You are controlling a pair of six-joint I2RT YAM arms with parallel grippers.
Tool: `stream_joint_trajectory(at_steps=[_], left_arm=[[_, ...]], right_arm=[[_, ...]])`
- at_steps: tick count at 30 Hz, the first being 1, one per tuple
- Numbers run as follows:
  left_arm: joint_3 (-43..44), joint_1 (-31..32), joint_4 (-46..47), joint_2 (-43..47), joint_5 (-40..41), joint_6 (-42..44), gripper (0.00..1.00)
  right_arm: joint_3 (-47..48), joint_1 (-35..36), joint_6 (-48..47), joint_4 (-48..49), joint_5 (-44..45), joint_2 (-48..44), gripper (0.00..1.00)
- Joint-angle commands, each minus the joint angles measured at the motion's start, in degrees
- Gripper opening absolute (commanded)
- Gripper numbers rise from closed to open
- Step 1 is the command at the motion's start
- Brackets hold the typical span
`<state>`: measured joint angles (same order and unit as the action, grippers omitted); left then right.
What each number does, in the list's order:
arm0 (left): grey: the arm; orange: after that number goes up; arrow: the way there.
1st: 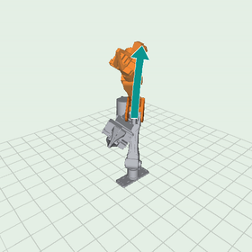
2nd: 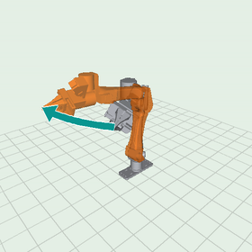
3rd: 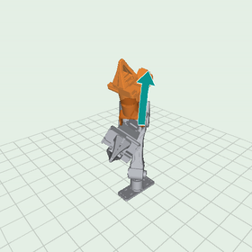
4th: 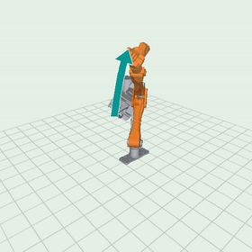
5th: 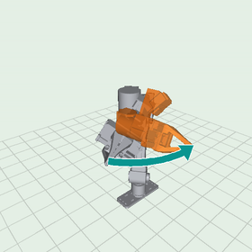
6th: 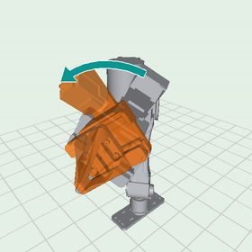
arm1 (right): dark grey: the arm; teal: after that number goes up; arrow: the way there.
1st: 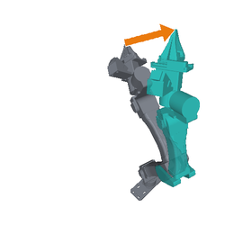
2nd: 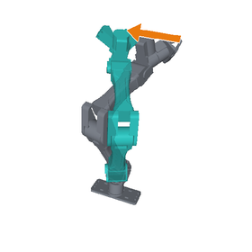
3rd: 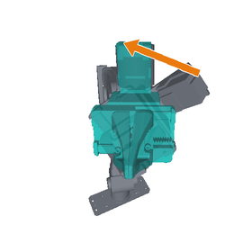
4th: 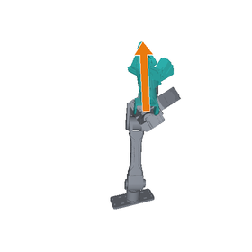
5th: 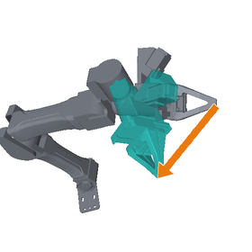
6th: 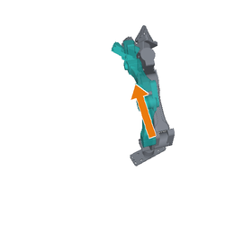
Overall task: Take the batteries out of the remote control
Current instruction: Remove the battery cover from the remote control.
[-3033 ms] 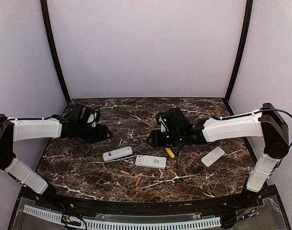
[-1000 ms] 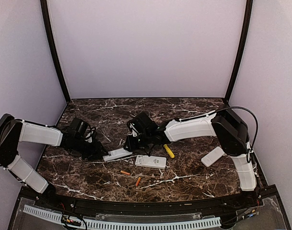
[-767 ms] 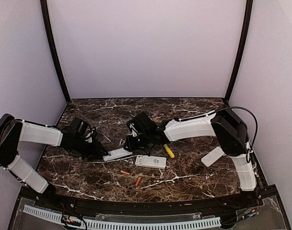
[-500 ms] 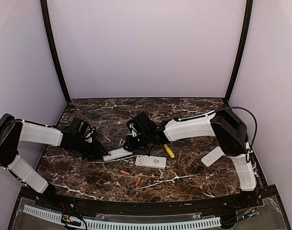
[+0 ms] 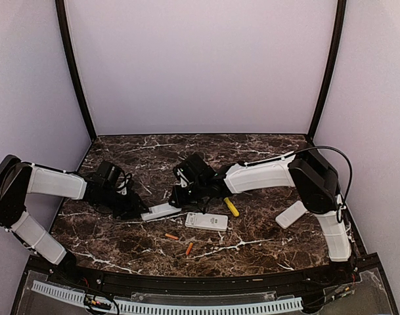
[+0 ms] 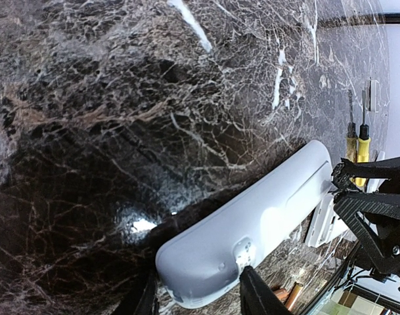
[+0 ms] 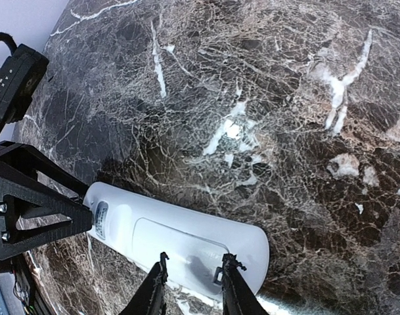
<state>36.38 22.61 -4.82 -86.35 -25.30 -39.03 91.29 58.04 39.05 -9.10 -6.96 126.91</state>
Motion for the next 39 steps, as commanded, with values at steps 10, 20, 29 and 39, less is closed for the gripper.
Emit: stream_joint_trajectory(at_steps=[10,20,29,39], left_arm=[[0.18,-0.20,-3.33,-1.19,0.42,0.88,0.41],[0.10,-0.20,-3.49,-0.91,0.50,0.88,0.41],[-0.06,-0.20,-3.62,-0.58,0.60,0.82,0.41],[-0.35,-0.20,-3.53,-0.06,0.74,0.59,0.41]], right_arm=[[-0.03,0.44,0.32,2.56,-1.69,-2.70,0.27],[-0.75,0.48,0.36,3.10,-1.50,-4.44,0.27],[-2.75,0.46,0.46,3.16,0.49,-7.32,0.27],[-1.58,0.45,-0.20,-1.54,4.24,-6.03,0.32]])
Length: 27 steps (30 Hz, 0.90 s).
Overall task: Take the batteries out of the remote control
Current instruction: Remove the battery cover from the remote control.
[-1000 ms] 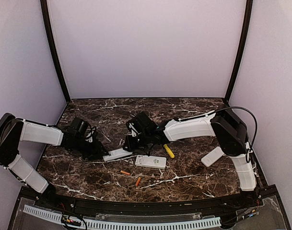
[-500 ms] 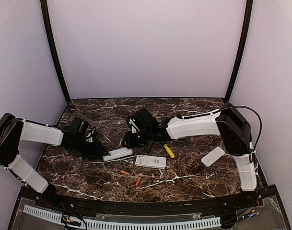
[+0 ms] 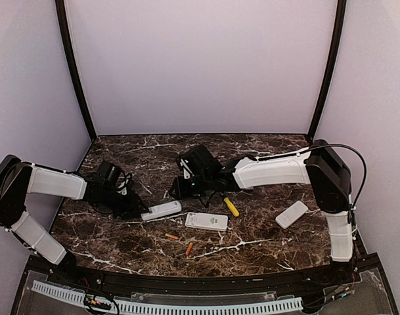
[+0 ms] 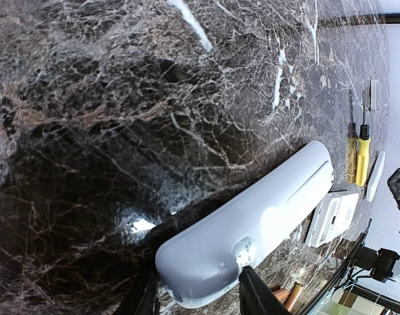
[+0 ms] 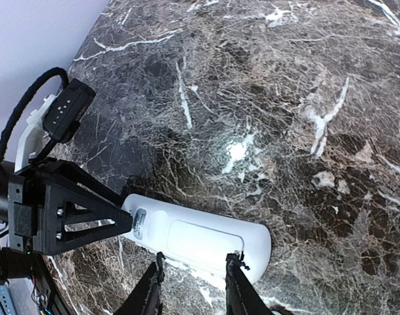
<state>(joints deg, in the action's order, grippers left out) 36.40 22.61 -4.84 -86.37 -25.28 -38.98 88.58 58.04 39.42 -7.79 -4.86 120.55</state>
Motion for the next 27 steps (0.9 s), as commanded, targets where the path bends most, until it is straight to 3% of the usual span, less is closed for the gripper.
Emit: stream_joint_trajectory(at_steps=[1,8,27], left_arm=[[-0.37,-0.20,-3.55,-0.03,0.72,0.51,0.41],[-0.32,-0.20,-3.92,0.28,0.93,0.57,0.41],[-0.21,-0.20,-4.00,0.37,0.86,0.66,0.41]], right_arm=[[1.50,0.43,-0.47,-3.39,2.40,0.72,0.33],[2.93,0.17,-0.59,-4.35,2.07,3.10,0.44],[6.52,0.07,-1.75,-4.91,-0.83,7.68,0.36]])
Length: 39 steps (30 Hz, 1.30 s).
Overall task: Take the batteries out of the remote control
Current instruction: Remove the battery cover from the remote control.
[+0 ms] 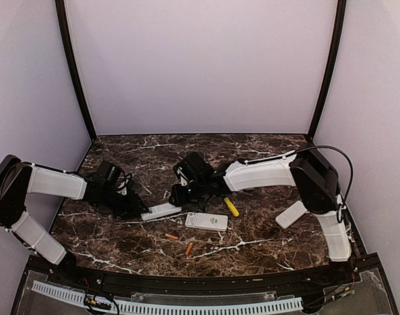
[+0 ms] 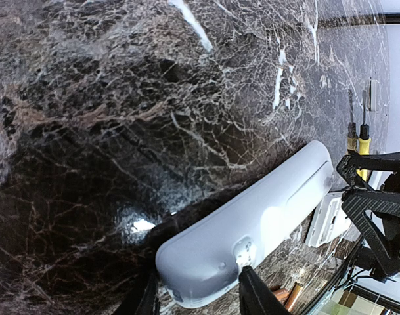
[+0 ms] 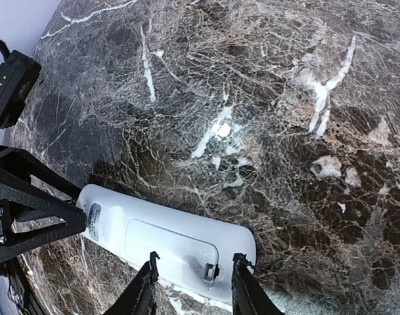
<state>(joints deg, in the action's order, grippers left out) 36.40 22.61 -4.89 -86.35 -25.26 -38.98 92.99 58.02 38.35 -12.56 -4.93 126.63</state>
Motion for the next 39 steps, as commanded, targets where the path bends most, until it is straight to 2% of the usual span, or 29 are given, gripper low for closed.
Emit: stream_joint_trajectory(at_steps=[1,20,39], left_arm=[[-0.20,-0.20,-3.98,0.38,0.83,0.66,0.41],[0.15,-0.20,-4.08,0.22,0.73,0.93,0.41],[0.32,-0.20,-4.07,0.05,0.72,1.04,0.41]], right_arm=[[2.33,0.14,-0.70,-0.26,-0.86,1.80,0.36],[3.86,0.13,-0.60,0.06,-5.18,2.96,0.33],[3.29,0.29,-0.57,1.71,-6.32,-0.61,0.32]])
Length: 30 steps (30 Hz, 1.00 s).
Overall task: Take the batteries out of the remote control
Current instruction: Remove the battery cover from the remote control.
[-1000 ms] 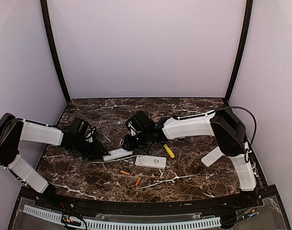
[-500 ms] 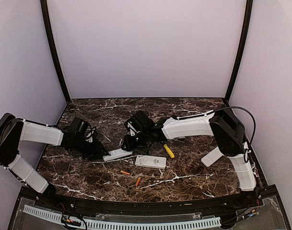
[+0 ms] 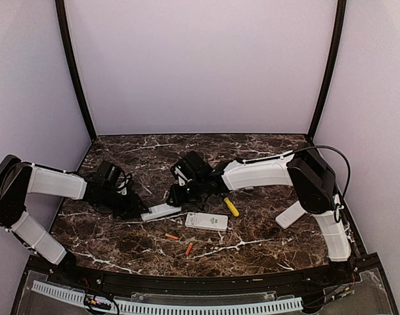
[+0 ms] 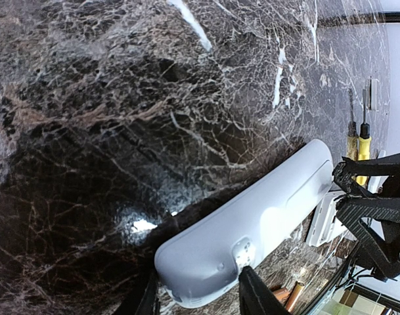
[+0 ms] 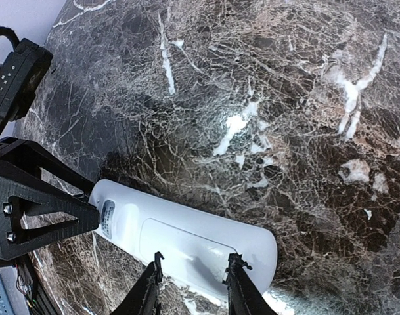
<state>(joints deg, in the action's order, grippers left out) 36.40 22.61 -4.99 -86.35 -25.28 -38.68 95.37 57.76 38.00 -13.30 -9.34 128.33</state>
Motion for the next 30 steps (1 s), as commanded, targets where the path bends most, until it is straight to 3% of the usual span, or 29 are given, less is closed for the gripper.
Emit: stream_joint_trajectory(at_steps=[1,15,30], left_arm=[[0.33,-0.20,-4.01,0.09,0.75,0.72,0.41],[-0.02,-0.20,-4.36,0.67,0.93,0.55,0.41],[-0.18,-0.20,-5.13,1.87,1.44,0.53,0.41]], right_arm=[[0.95,0.60,-0.28,2.43,-1.81,-2.49,0.32],[0.15,0.87,-0.53,2.90,-0.74,-4.37,0.32],[5.92,0.72,-3.08,2.89,-0.97,1.78,0.32]])
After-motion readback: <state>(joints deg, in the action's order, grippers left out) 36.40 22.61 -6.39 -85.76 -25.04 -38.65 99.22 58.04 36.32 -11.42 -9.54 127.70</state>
